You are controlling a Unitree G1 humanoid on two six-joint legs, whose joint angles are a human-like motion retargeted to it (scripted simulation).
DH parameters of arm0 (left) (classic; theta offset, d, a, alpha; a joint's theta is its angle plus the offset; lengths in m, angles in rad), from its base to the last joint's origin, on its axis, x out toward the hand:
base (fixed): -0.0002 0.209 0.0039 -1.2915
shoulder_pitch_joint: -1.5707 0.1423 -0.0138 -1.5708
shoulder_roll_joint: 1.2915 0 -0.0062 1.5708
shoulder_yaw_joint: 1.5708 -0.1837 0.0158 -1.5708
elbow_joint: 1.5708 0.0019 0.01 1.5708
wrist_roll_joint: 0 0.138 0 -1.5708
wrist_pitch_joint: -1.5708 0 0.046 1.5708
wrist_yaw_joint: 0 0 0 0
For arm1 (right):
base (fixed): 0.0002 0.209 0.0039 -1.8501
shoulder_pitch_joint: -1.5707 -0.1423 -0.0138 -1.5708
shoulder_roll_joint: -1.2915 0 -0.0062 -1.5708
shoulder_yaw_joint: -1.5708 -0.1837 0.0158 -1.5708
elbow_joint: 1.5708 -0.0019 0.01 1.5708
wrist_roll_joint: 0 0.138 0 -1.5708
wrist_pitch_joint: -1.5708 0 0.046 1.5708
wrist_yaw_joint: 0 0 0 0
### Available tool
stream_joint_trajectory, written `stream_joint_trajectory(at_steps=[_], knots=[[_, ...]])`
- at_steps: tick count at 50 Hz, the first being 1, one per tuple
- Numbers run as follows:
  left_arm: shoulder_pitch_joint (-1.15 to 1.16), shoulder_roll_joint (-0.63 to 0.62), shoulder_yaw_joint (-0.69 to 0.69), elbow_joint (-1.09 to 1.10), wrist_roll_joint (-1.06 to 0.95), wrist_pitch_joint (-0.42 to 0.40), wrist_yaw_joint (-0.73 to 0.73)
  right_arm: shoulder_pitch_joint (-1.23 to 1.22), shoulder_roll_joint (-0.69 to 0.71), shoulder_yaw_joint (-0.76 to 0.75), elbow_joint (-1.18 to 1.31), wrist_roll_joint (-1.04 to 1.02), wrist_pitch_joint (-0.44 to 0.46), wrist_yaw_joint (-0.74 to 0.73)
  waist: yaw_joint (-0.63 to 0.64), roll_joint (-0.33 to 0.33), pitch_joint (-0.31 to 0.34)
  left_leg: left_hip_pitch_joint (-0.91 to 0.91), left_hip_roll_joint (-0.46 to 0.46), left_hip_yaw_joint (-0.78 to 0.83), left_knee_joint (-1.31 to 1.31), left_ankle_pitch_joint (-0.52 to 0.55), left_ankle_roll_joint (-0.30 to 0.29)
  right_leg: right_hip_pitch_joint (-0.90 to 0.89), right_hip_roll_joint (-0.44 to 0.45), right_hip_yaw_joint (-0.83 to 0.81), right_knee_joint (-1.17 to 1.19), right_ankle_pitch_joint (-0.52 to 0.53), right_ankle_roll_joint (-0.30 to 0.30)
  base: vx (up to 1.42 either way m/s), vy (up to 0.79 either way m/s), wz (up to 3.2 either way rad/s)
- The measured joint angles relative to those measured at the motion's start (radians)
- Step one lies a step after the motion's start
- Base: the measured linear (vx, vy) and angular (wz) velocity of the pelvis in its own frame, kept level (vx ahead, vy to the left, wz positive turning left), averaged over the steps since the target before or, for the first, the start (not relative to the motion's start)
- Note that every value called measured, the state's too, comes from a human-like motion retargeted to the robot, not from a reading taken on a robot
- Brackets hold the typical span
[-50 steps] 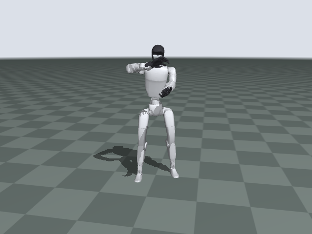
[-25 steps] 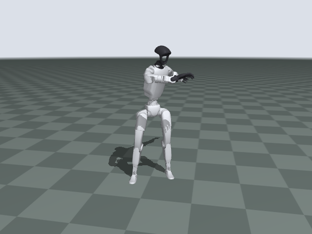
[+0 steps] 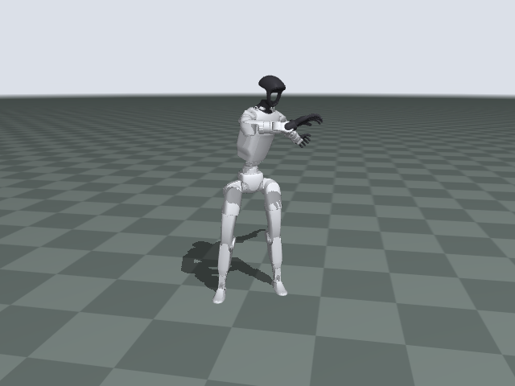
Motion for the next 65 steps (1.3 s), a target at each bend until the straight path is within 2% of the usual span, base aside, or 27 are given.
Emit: stream_joint_trajectory(at_steps=[2,7,10,12,15,18,19,20,26,31,34,35,37,38,40,43,45,47,55,58,62,65], knots=[[-0.111,-0.151,-0.149,0.029,-0.068,-0.106,-0.024,-0.013,0.055,0.0,-0.003,-0.016,-0.066,0.014,-0.057,-0.014,0.008,0.006,0.002,0.023,0.014,-0.014,0.002,-0.004,0.001,0.028,0.0,0.002,-0.002,-0.06,-0.02,-0.66],[-0.479,-0.603,-0.514,0.07,-0.331,-0.196,0.047,-0.077,0.21,0.052,0.042,-0.065,-0.071,0.0,-0.267,-0.069,0.001,0.009,-0.005,0.045,0.028,-0.017,0.01,-0.006,-0.004,0.057,-0.012,0.014,0.002,-0.08,0.0,-0.31],[-0.758,-0.878,-0.727,-0.044,-0.482,-0.27,0.042,-0.135,0.262,0.102,0.068,-0.079,-0.075,0.015,-0.404,-0.096,-0.011,0.01,-0.014,0.042,0.028,-0.01,0.012,-0.005,-0.012,0.056,-0.01,0.018,0.001,-0.09,0.04,0.0],[-0.968,-0.99,-0.815,-0.132,-0.508,-0.311,-0.001,-0.188,0.262,0.141,0.067,-0.074,-0.089,0.032,-0.483,-0.108,-0.016,0.011,-0.017,0.039,0.024,-0.002,0.007,-0.008,-0.017,0.054,-0.002,0.02,0.0,-0.07,0.05,0.04],[-1.309,-1.068,-0.873,-0.184,-0.534,-0.357,-0.033,-0.285,0.236,0.205,0.056,-0.053,-0.107,0.039,-0.576,-0.111,-0.022,0.011,-0.017,0.042,0.018,0.01,-0.004,-0.02,-0.021,0.06,0.013,0.02,-0.001,-0.03,0.03,-0.07],[-1.619,-1.069,-0.932,-0.135,-0.562,-0.396,0.005,-0.388,0.213,0.267,0.067,-0.019,-0.108,0.028,-0.632,-0.08,-0.021,0.014,0.01,0.051,0.025,0.001,-0.073,-0.033,0.0,0.076,0.025,0.02,0.004,0.0,0.07,-0.33],[-1.71,-1.064,-0.932,-0.098,-0.543,-0.323,0.04,-0.424,0.207,0.293,0.071,0.021,-0.072,-0.003,-0.644,-0.073,-0.027,0.013,-0.003,0.06,0.032,0.0,-0.083,-0.037,-0.011,0.084,0.026,0.024,0.017,0.03,0.22,-0.41],[-1.8,-1.059,-0.925,-0.055,-0.508,-0.208,0.085,-0.462,0.201,0.322,0.073,0.075,-0.017,-0.046,-0.655,-0.066,-0.034,0.012,-0.026,0.069,0.042,-0.002,-0.093,-0.04,-0.029,0.093,0.028,0.028,0.037,0.04,0.2,-0.44],[-1.978,-1.008,-1.069,-0.02,-0.534,-0.17,0.094,-0.557,0.204,0.407,0.157,0.116,0.013,-0.083,-0.636,-0.029,-0.05,0.006,0.002,0.126,0.078,-0.027,-0.093,-0.048,0.004,0.15,-0.014,0.049,0.047,0.04,-0.02,-0.57],[-1.9,-0.978,-1.099,-0.073,-0.578,-0.157,-0.001,-0.566,0.202,0.42,0.19,0.107,0.016,-0.093,-0.6,-0.032,-0.053,0.002,0.021,0.161,0.125,-0.056,-0.092,-0.038,0.026,0.185,-0.047,0.064,0.054,0.02,-0.05,-0.42],[-1.805,-0.953,-1.122,-0.094,-0.577,-0.13,-0.059,-0.563,0.196,0.42,0.186,0.08,0.018,-0.096,-0.587,-0.05,-0.056,-0.002,0.001,0.179,0.125,-0.054,-0.02,-0.042,0.01,0.197,-0.06,0.074,0.05,0.0,-0.01,-0.08],[-1.766,-0.945,-1.143,-0.098,-0.536,-0.121,-0.066,-0.561,0.194,0.417,0.182,0.073,0.021,-0.096,-0.584,-0.054,-0.056,-0.003,-0.002,0.181,0.123,-0.053,-0.012,-0.043,0.008,0.198,-0.061,0.075,0.05,0.0,0.0,0.0],[-1.649,-0.924,-1.229,-0.128,-0.247,-0.071,-0.008,-0.545,0.184,0.401,0.163,0.059,0.031,-0.086,-0.581,-0.055,-0.053,-0.004,0.0,0.176,0.127,-0.056,-0.009,-0.041,0.009,0.194,-0.058,0.073,0.05,0.0,0.0,0.0],[-1.59,-0.914,-1.229,-0.144,-0.207,-0.067,-0.008,-0.534,0.179,0.39,0.154,0.055,0.031,-0.083,-0.578,-0.053,-0.051,-0.005,0.006,0.17,0.133,-0.06,-0.022,-0.038,0.013,0.19,-0.057,0.072,0.05,0.0,0.0,0.0],[-1.486,-0.895,-1.108,-0.177,-0.51,-0.11,-0.098,-0.519,0.174,0.379,0.149,0.043,0.026,-0.081,-0.563,-0.064,-0.042,0.0,-0.002,0.171,0.114,-0.05,-0.005,-0.038,0.008,0.185,-0.059,0.072,0.045,0.0,0.0,0.0],[-1.282,-0.86,-1.067,-0.193,-0.485,-0.111,-0.122,-0.495,0.164,0.366,0.133,0.031,0.02,-0.075,-0.543,-0.066,-0.03,0.006,-0.003,0.158,0.097,-0.043,-0.004,-0.032,0.007,0.171,-0.058,0.068,0.039,-0.01,-0.01,0.23],[-1.113,-0.83,-1.024,-0.215,-0.42,-0.107,-0.123,-0.461,0.158,0.341,0.119,0.027,0.013,-0.065,-0.528,-0.065,-0.025,0.011,0.004,0.146,0.094,-0.044,-0.023,-0.024,0.013,0.16,-0.056,0.063,0.034,0.01,-0.01,0.29],[-0.93,-0.787,-0.97,-0.221,-0.333,-0.1,-0.131,-0.407,0.157,0.3,0.107,0.032,0.007,-0.058,-0.512,-0.057,-0.022,0.015,0.026,0.128,0.1,-0.054,-0.089,-0.012,0.031,0.145,-0.049,0.053,0.034,0.03,0.0,0.32],[-0.341,-0.555,-0.622,-0.097,0.039,-0.034,-0.095,-0.228,0.09,0.172,0.093,0.003,-0.007,-0.066,-0.363,-0.066,0.013,0.028,0.021,0.087,0.074,-0.045,-0.093,0.009,0.025,0.103,-0.034,0.031,0.02,0.04,0.0,0.3],[-0.157,-0.422,-0.535,-0.088,0.257,-0.082,-0.076,-0.122,0.032,0.105,0.088,-0.016,-0.062,-0.028,-0.268,-0.058,0.021,0.027,0.022,0.069,0.072,-0.05,-0.068,0.012,0.022,0.085,-0.019,0.019,0.011,0.05,-0.02,0.37],[0.027,-0.211,-0.455,-0.136,0.647,-0.057,-0.091,0.044,-0.074,0.019,0.078,-0.042,-0.078,-0.032,-0.126,-0.045,0.016,0.012,-0.012,0.035,0.064,-0.038,0.007,0.013,-0.01,0.045,0.002,0.007,0.019,0.06,0.01,0.58],[0.119,-0.043,-0.366,-0.191,0.85,-0.052,-0.036,0.181,-0.14,-0.058,0.092,-0.053,-0.08,-0.046,-0.034,-0.02,0.003,0.001,-0.021,-0.007,0.062,-0.033,0.008,0.02,-0.021,0.0,0.024,-0.005,0.025,0.05,0.03,0.8]])
